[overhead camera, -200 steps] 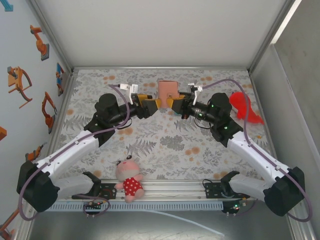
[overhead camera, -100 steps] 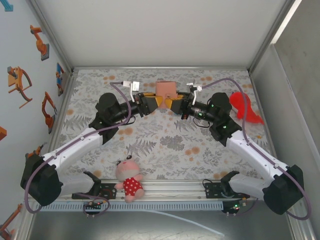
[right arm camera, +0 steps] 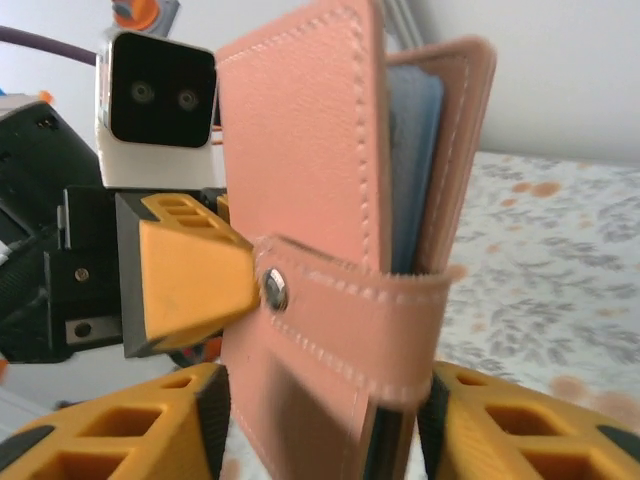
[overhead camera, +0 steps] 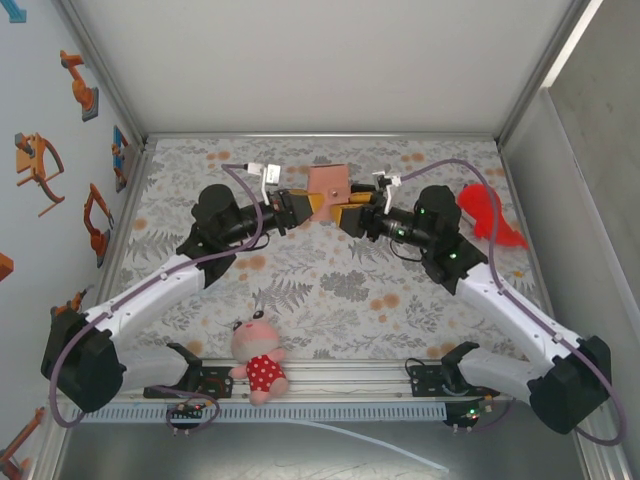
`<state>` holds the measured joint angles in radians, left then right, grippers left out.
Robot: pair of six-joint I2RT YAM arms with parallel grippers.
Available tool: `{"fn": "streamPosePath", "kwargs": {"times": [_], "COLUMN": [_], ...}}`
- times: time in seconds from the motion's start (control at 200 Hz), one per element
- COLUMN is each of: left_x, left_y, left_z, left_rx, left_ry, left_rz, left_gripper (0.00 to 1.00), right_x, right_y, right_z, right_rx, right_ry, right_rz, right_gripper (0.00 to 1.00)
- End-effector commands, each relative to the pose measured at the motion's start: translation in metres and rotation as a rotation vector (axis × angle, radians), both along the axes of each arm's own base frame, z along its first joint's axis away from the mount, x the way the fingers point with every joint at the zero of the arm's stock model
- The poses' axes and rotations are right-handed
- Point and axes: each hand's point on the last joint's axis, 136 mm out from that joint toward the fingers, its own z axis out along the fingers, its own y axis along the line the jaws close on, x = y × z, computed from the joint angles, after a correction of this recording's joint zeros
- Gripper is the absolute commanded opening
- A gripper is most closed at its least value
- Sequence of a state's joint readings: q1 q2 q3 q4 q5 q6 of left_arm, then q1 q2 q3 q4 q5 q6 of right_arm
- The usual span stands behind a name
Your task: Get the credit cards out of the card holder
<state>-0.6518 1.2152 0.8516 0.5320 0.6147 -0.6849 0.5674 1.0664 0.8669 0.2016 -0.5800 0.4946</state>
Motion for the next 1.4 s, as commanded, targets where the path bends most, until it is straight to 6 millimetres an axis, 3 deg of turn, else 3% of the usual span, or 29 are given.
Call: {"fn": "streamPosePath", "kwargs": {"times": [0.0, 0.115, 0.2, 0.341, 0.541, 1.052, 1.392], "left_x": [0.001, 0.006, 0.011, 0.018, 0.025, 0.030, 0.028], "left_y": [0.013, 0.021, 0.024, 0.025, 0.017, 0.003, -0.005], "left_z": [0.020, 0.012, 0.004, -0.001, -0.008, -0.033, -0.033], "left_rx": [0.060, 0.139, 0.189, 0.216, 0.246, 0.296, 0.281], "left_ry": [-0.113, -0.146, -0.148, -0.150, -0.150, -0.117, -0.116], "left_rz": [0.077, 0.138, 0.166, 0.194, 0.185, 0.167, 0.148], "left_gripper": [0.00, 0.00, 0.00, 0.00, 0.00, 0.00, 0.00], "right_x": [0.000, 0.003, 0.008, 0.013, 0.015, 0.043, 0.052], "right_y": [-0.023, -0.041, -0.051, -0.055, -0.030, 0.020, 0.031], "right_z": [0.013, 0.015, 0.015, 0.007, -0.005, -0.020, -0.036], "right_rx": [-0.042, -0.054, -0.061, -0.101, -0.179, -0.172, -0.198], "right_ry": [-0.059, -0.025, 0.036, 0.130, 0.204, 0.305, 0.347], "right_rz": [-0.126, -0.236, -0.307, -0.390, -0.393, -0.318, -0.309], "right_gripper": [0.56, 0.57, 0.52, 0.45, 0.39, 0.38, 0.38]}}
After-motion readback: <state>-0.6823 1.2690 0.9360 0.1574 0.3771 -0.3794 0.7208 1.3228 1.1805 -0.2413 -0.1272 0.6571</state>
